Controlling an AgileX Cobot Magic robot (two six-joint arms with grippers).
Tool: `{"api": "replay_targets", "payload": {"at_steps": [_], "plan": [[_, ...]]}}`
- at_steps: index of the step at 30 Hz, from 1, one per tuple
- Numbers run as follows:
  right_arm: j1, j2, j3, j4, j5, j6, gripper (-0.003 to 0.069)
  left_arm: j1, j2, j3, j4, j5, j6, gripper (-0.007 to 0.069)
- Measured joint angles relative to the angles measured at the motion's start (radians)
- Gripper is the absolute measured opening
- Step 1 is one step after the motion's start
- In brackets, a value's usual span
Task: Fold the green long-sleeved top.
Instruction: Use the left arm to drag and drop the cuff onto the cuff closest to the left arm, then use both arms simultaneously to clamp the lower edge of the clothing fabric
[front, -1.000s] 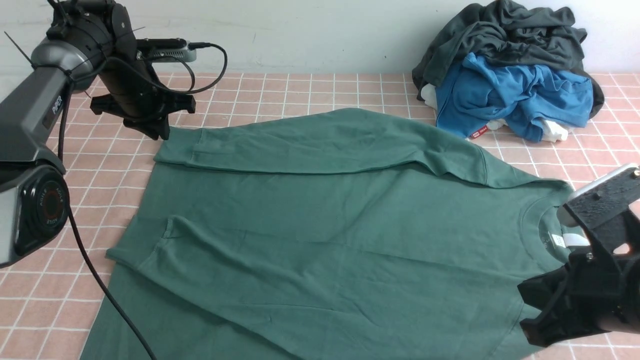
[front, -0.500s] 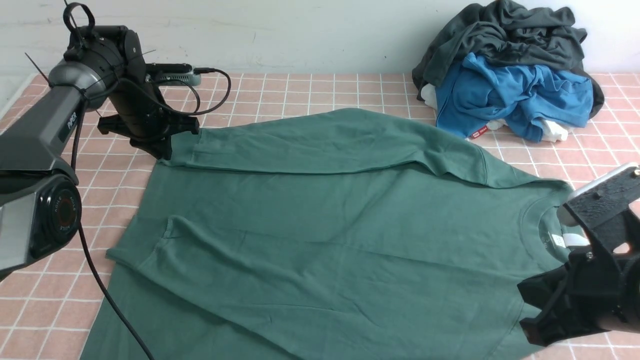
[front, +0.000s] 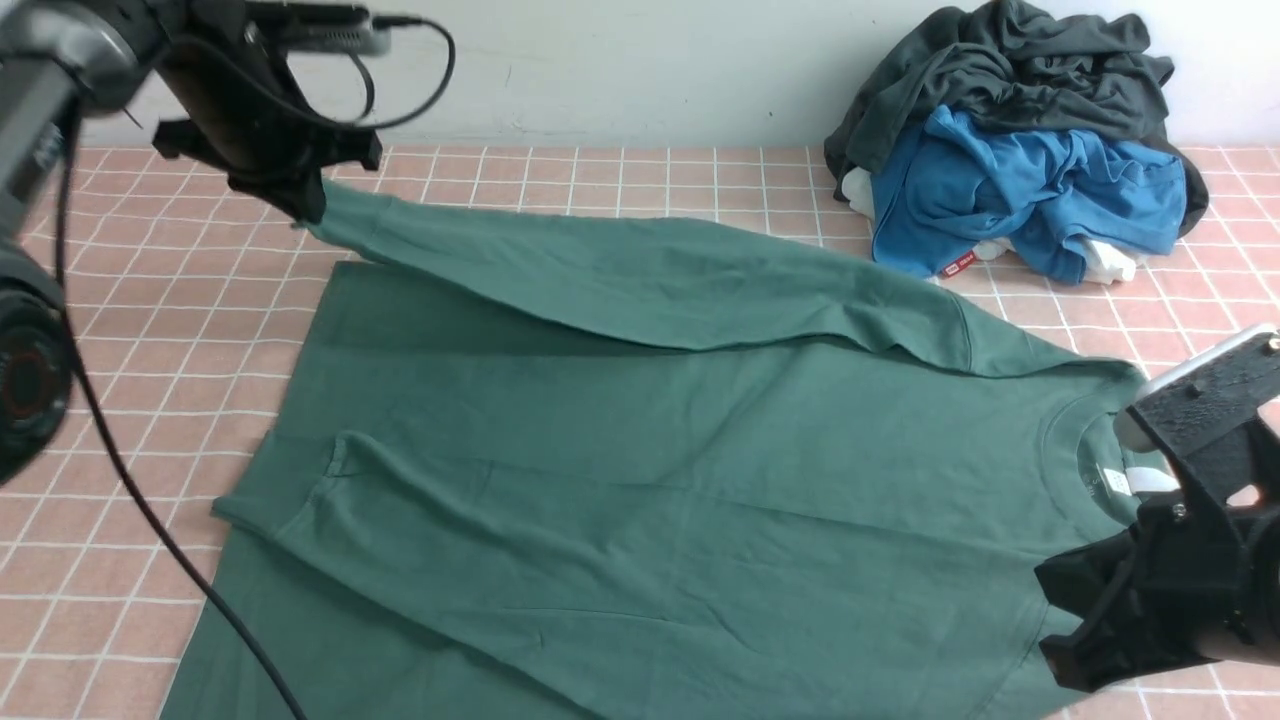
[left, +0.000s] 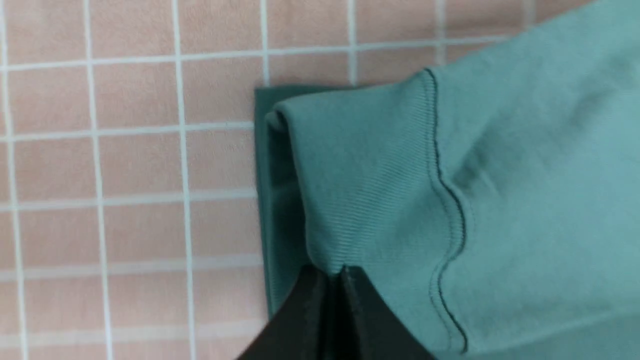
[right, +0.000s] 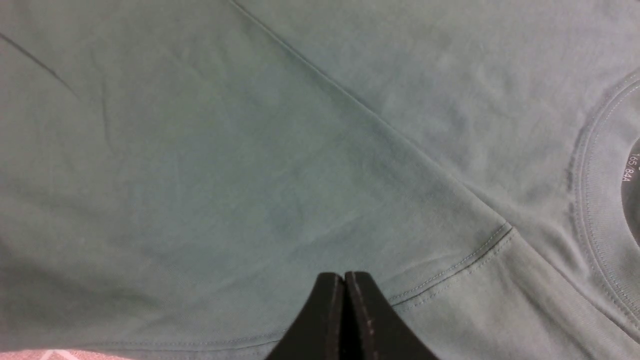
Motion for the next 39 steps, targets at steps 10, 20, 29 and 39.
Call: {"api": "replay_targets", "payload": {"at_steps": [10,20,29,39], "plan": [[0.000,0.003,0.000,0.000,0.002,-0.007,-0.0010,-0.013,-0.393,0.852,0.045,-0.102,0.002,0.0006],[0.000,0.000,0.000,0.037,0.024,-0.008,-0.0010,-0.020,-0.434,0.988,0.045,-0.181,0.052,0.0242],[0.000,-0.096,0.000,0.097,0.113,-0.143,-0.0010,-0.125,-0.675,1.279,0.008,-0.099,0.305,0.0547],[0.000,-0.160,0.000,0.172,0.125,-0.226,-0.0010,-0.247,-0.812,1.615,0.065,-0.350,0.968,0.0540]]}}
